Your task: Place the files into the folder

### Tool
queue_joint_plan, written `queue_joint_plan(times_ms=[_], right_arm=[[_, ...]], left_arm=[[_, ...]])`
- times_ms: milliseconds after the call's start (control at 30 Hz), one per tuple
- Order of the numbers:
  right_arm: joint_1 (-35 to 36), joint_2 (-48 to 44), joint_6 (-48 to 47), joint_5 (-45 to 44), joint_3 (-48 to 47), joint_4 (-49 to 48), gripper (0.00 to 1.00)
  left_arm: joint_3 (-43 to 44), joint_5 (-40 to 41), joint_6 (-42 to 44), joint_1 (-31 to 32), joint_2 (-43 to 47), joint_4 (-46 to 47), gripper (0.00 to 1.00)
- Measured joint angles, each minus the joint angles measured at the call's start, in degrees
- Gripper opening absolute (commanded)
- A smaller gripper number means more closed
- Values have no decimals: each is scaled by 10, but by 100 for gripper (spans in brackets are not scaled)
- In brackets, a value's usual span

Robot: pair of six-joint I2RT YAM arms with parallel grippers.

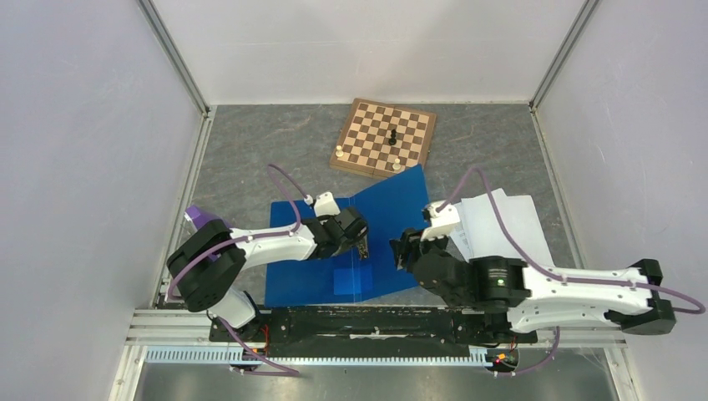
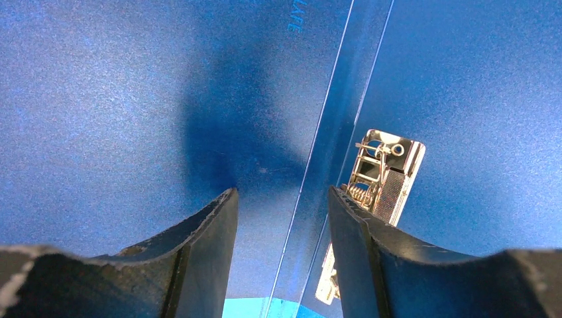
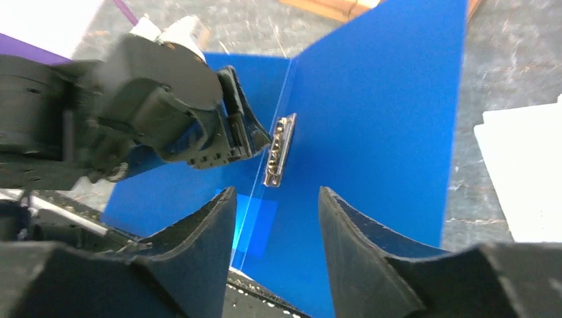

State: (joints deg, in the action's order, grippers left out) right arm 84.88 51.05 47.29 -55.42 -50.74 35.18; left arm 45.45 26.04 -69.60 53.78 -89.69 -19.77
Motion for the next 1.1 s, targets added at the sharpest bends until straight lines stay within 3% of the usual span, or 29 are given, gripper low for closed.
queue_joint_plan(times_ms=[133, 200, 500, 633, 833, 967, 1100], right_arm=[[-77, 44, -26, 78, 87, -114, 44], [-147, 74, -31, 153, 215, -189, 44], [-256, 123, -57, 224, 303, -284, 56], [-321, 127, -96, 247, 337, -352, 59], [-334, 183, -165, 255, 328, -424, 64], [-334, 203, -209, 261, 328, -455, 64], [-335, 212, -236, 274, 329, -477, 64]], left_arm=[[-7, 1, -15, 0, 6, 5, 59], [-26, 2, -31, 0, 20, 21, 59], [-83, -61, -48, 2, 65, 87, 57], [-115, -96, -63, 18, 89, 123, 64], [-83, -94, -55, 28, 110, 43, 77], [-15, -76, -16, 2, 107, -31, 75], [50, -87, 47, -67, 65, -34, 75]])
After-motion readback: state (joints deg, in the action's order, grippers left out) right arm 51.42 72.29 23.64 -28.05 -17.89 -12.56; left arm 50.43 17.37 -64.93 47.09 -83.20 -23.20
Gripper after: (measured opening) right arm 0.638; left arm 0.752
